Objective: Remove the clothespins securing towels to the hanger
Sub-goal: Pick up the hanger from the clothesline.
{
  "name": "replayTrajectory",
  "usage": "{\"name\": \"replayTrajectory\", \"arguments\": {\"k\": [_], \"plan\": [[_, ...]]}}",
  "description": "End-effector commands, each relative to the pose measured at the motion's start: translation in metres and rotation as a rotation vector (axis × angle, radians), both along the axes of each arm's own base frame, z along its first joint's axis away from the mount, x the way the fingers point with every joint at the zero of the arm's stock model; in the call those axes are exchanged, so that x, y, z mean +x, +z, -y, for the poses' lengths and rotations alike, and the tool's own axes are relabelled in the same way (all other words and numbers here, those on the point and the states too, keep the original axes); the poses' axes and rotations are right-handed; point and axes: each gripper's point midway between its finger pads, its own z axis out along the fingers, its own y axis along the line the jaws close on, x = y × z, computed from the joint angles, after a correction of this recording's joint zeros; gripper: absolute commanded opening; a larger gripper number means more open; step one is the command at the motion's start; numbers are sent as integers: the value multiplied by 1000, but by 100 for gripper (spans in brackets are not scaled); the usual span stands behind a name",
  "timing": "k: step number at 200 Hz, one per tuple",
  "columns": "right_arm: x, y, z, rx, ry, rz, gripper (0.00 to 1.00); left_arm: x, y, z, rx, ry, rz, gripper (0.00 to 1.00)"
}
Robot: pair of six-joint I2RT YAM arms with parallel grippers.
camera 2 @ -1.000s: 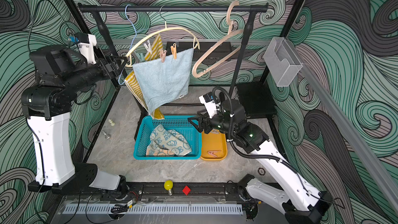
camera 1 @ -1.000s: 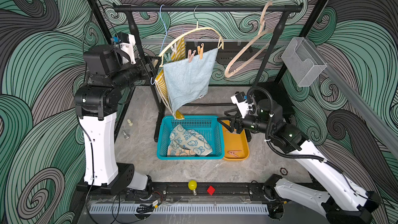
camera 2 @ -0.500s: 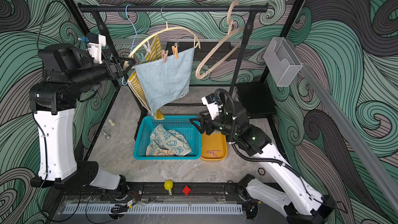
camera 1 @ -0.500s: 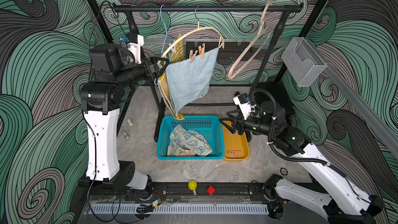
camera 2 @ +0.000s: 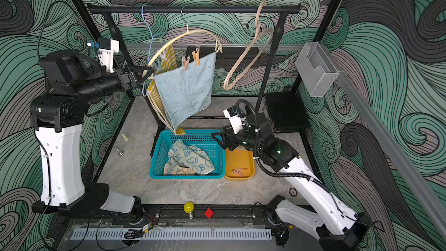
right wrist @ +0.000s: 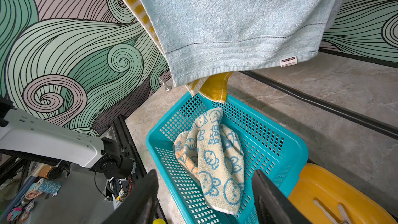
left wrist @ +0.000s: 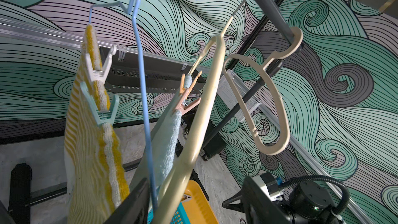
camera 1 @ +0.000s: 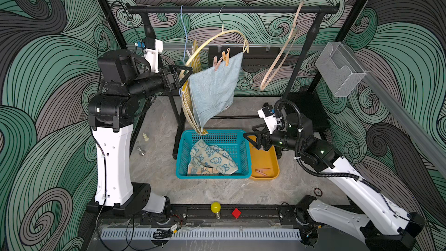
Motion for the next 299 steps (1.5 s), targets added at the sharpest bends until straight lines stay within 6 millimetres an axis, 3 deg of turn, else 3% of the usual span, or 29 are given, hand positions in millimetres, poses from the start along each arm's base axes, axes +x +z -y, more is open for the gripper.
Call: {"name": "replayTrajectory", "arguments": {"k": [1,45,91,119,151,215,260,299], "plan": [[3,-4,-2,-3,-9,-1,69,-13,5,14,-16,-69,5,66],[4,-7,-2,-5,-10,-6,69,-25,4,29,-17,-120,-3,65],[4,-3,-1,-2,-11,9,69,-29,-26,58,33,-174,-74,64],[2,-5,0,-4,-15,5,69,-33,-34,71,53,-188,-81,64],[2,1,3,3,-31,21,69,-49,-28,78,51,-207,-51,64],[-10,53,8,44,-32,148,69,-50,-33,101,59,-226,-43,63],[-26,104,18,38,-38,288,70,-57,-27,86,52,-152,-1,63],[-23,138,20,45,-50,366,71,-73,-31,71,32,-122,10,63]]}}
